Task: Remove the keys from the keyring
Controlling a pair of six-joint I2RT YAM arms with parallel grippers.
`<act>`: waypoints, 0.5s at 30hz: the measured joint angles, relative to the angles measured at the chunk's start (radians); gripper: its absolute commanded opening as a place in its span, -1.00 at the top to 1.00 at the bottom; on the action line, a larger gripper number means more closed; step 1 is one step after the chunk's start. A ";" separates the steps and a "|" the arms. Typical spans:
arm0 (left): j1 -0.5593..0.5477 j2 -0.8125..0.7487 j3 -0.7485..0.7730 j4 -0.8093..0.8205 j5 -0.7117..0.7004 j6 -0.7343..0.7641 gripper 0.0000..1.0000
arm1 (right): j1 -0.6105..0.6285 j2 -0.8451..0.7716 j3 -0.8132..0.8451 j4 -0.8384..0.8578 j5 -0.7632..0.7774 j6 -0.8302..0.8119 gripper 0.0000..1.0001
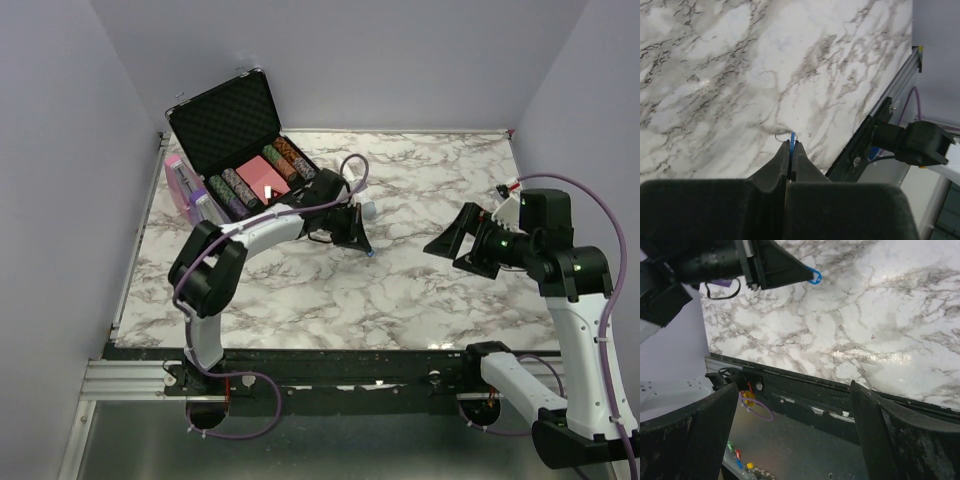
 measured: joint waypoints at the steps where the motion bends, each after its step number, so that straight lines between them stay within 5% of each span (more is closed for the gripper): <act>1: 0.000 -0.031 0.000 -0.011 -0.003 0.003 1.00 | 0.000 0.005 0.001 0.023 -0.002 0.010 -1.00; 15: -0.011 -0.338 0.185 -0.290 -0.069 0.067 1.00 | 0.000 0.069 -0.087 0.496 -0.175 0.278 -1.00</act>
